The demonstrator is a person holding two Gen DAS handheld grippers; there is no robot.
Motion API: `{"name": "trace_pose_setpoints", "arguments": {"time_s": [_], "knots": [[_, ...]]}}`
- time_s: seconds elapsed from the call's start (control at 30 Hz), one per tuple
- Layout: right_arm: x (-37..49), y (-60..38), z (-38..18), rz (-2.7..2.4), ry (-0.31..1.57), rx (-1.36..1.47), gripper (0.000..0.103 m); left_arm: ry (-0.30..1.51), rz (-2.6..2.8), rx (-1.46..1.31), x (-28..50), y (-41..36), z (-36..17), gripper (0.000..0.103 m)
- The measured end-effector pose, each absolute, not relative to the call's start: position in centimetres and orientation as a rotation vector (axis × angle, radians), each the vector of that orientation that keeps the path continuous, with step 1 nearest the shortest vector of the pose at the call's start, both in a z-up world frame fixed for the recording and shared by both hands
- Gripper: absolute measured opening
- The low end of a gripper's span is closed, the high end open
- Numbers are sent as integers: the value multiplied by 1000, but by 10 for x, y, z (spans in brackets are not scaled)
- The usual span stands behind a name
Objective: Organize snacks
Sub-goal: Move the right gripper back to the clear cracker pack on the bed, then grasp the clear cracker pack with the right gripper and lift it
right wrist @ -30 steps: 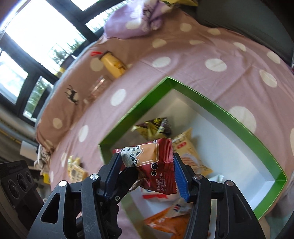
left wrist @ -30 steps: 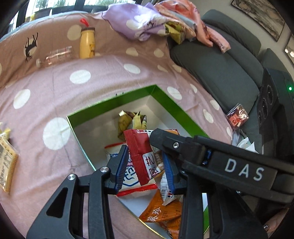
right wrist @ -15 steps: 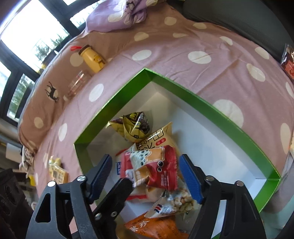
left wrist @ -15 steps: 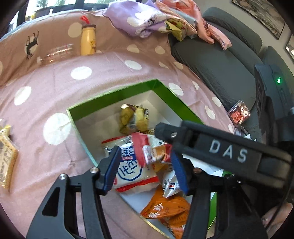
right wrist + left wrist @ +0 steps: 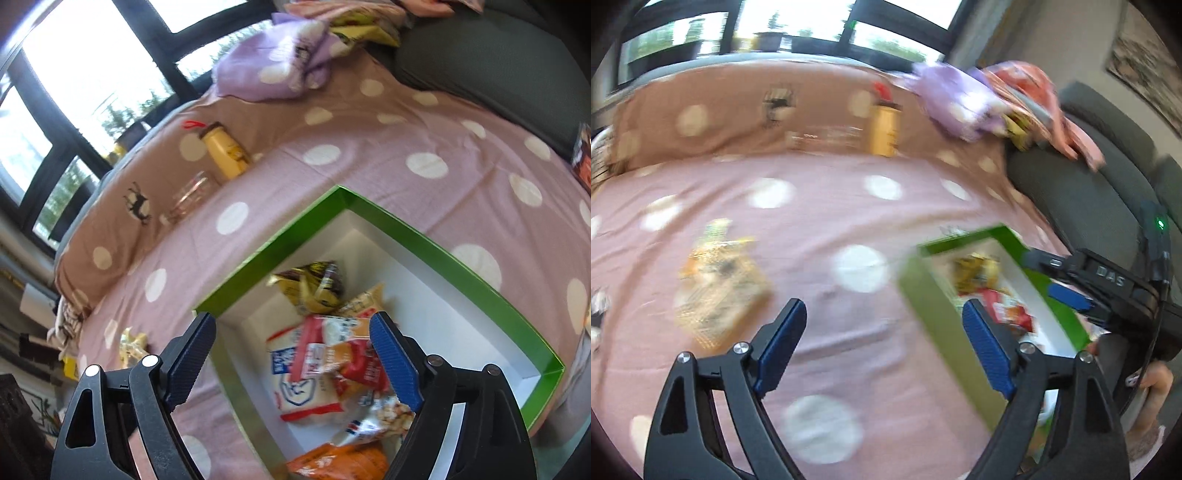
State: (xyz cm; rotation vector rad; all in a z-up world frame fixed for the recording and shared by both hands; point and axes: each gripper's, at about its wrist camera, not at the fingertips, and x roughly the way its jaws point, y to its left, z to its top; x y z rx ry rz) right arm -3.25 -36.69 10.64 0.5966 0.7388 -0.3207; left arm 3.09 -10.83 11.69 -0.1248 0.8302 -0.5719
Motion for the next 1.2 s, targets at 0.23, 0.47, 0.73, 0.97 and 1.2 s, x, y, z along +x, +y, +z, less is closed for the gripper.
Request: {"name": "trace_pose_setpoints", "arguments": {"time_s": [0.23,0.47,0.73,0.97,1.2], "knots": [[-14,-322,114,-269,722,451,85,818,-312,-225,37,-13,91,87],[5,-268,112,-125,723,355,85,916,-183,-319,52,29,62,87],[48,-208,102,170,830,348,85,945,-206,-388,63,34,50,85],[115,-165,80,320,938,301,86,923,-291,-436,72,30,48,73],[158,-164,32,354,989,367,86,954,-299,-439,87,20,33,62]]}}
